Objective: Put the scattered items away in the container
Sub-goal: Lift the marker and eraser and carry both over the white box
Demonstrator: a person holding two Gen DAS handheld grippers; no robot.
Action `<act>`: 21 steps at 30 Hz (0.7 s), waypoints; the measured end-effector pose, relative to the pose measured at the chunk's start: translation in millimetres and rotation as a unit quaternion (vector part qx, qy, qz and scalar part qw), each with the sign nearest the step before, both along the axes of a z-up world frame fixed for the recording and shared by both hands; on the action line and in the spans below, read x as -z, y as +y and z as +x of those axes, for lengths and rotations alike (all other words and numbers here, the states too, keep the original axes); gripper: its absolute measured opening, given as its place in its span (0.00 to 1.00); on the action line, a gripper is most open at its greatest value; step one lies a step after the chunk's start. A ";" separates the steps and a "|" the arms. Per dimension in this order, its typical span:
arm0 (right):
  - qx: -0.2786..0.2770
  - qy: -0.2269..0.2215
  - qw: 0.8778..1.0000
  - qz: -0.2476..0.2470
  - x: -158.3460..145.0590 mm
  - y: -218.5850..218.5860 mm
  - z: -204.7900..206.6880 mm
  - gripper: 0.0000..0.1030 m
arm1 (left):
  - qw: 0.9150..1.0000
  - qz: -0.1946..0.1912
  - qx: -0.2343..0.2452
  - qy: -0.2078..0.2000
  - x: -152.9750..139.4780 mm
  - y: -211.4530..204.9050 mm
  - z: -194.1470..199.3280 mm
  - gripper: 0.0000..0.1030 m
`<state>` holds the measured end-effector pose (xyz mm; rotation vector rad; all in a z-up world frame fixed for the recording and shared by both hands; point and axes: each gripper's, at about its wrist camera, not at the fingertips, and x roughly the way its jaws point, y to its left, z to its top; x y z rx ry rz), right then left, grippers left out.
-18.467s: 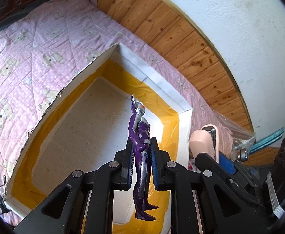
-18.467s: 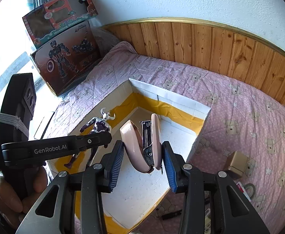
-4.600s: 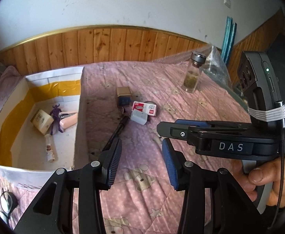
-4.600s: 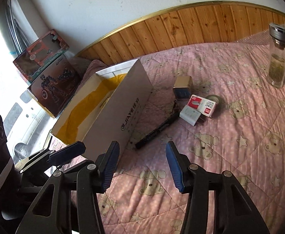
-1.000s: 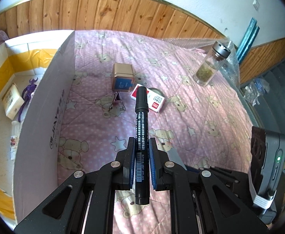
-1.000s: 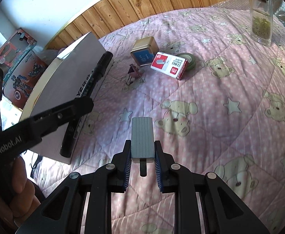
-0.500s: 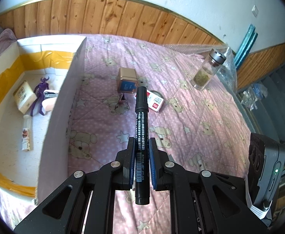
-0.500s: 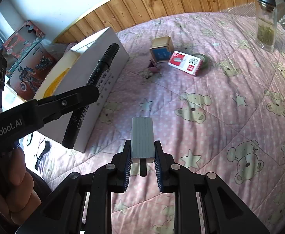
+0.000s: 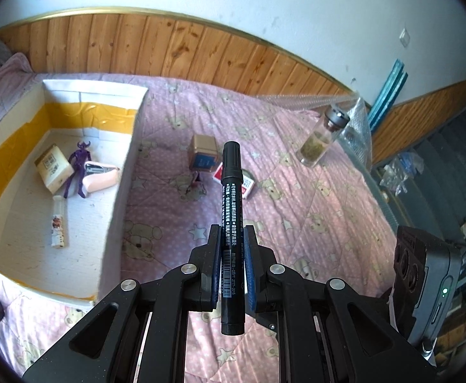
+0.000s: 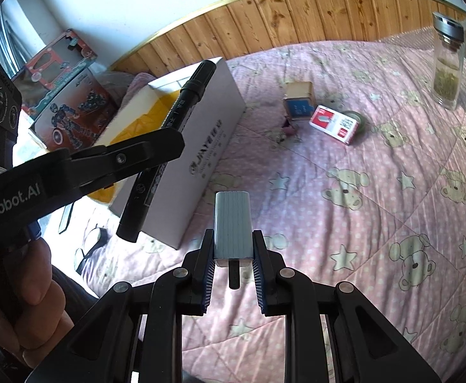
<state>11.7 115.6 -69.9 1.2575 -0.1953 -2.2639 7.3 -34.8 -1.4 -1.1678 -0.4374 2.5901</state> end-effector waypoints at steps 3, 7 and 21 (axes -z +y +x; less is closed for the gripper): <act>-0.006 0.006 1.000 -0.004 -7.8 -5.7 3.2 0.22 | 1.000 0.009 -0.009 0.005 -4.6 -10.5 3.0 0.13; -0.013 0.015 1.000 -0.010 -18.2 -12.5 6.6 0.22 | 0.999 0.022 -0.022 0.009 -9.6 -25.0 6.8 0.13; -0.038 0.045 0.998 -0.021 -52.6 -34.8 14.2 0.22 | 0.996 0.056 -0.060 0.032 -27.8 -65.5 14.9 0.13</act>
